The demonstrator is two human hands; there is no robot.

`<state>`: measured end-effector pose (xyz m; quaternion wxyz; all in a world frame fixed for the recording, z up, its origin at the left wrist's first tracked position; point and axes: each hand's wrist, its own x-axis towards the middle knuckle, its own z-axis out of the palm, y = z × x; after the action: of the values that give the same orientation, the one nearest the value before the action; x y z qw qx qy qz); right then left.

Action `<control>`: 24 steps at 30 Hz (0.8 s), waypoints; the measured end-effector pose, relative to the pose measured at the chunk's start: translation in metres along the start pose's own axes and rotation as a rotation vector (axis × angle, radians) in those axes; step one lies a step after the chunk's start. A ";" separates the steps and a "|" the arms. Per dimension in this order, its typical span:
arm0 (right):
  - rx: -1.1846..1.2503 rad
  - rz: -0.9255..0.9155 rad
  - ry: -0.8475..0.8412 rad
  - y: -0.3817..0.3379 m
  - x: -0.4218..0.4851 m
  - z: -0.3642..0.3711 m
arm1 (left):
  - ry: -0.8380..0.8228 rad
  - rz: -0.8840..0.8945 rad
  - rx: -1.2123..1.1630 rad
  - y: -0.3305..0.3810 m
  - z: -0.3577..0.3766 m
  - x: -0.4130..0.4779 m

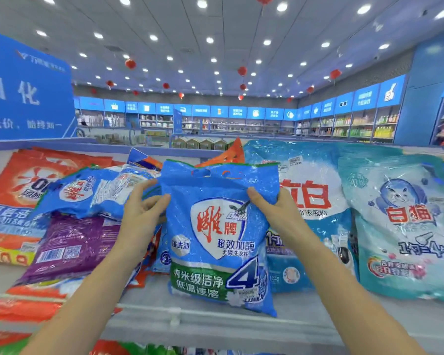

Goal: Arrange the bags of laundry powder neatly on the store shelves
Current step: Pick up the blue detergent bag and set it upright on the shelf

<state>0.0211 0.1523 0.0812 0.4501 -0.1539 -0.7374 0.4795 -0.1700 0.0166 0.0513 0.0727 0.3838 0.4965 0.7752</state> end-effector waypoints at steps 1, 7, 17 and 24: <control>-0.040 -0.016 -0.058 -0.006 0.000 -0.003 | 0.034 0.000 0.016 0.001 0.002 0.002; -0.195 -0.094 -0.106 -0.020 0.020 -0.021 | 0.240 0.207 0.161 -0.009 0.011 -0.002; -0.071 -0.016 0.031 -0.008 0.021 -0.012 | -0.530 -0.385 0.027 -0.033 -0.003 -0.048; -0.006 0.052 0.155 -0.015 0.025 -0.016 | -0.550 -0.306 0.199 -0.027 0.001 -0.043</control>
<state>0.0230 0.1702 0.1090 0.4929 -0.2110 -0.6976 0.4753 -0.1467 0.0098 0.0070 0.2818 0.5050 0.5834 0.5703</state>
